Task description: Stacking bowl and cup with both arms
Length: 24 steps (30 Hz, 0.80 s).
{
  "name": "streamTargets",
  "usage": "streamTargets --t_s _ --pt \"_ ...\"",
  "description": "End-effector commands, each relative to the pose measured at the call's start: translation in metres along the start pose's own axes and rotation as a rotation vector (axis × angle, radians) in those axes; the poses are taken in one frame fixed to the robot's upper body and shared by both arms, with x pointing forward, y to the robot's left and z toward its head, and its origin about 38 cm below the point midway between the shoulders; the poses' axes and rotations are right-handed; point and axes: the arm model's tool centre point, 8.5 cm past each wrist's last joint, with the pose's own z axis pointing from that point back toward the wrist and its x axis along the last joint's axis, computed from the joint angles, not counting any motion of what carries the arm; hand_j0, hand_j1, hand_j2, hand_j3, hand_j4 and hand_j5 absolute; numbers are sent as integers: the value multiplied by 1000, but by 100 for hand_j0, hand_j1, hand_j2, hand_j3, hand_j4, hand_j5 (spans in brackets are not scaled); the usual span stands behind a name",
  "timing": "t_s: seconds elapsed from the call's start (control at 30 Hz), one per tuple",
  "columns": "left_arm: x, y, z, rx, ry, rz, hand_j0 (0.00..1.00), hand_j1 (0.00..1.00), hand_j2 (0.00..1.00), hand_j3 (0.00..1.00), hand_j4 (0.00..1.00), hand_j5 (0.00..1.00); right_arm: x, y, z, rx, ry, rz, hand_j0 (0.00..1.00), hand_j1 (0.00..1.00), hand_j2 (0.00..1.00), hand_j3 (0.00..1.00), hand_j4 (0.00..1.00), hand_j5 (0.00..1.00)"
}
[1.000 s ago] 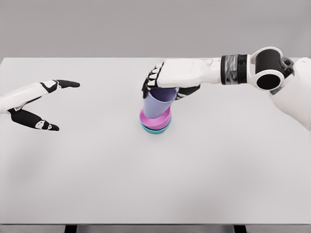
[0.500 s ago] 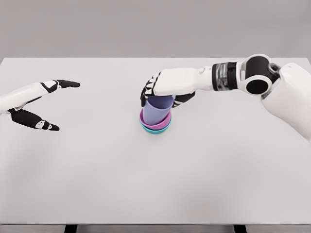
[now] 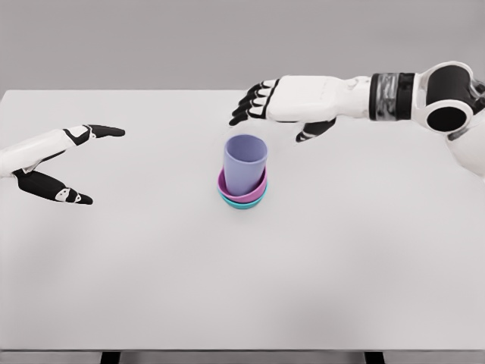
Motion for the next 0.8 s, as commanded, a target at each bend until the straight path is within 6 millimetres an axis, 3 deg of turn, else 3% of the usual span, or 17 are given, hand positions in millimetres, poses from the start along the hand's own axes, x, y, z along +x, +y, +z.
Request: streamTargets --t_s 0.0,0.1,0.17,0.77 --pt "0 1 0 5 -1 6 100 100 100 100 100 100 -19 -7 46 -8 102 10 100 100 100 100 100 100" --pt "0 0 0 4 -1 7 100 100 100 100 100 100 -32 38 97 96 208 -56 100 100 100 100 100 100" --pt "0 0 0 3 -1 8 100 100 100 100 100 100 -32 57 109 128 228 -88 100 100 100 100 100 100" --pt "-1 -4 1 -2 3 15 100 100 100 100 100 100 -34 105 136 77 310 -230 100 100 100 100 100 100"
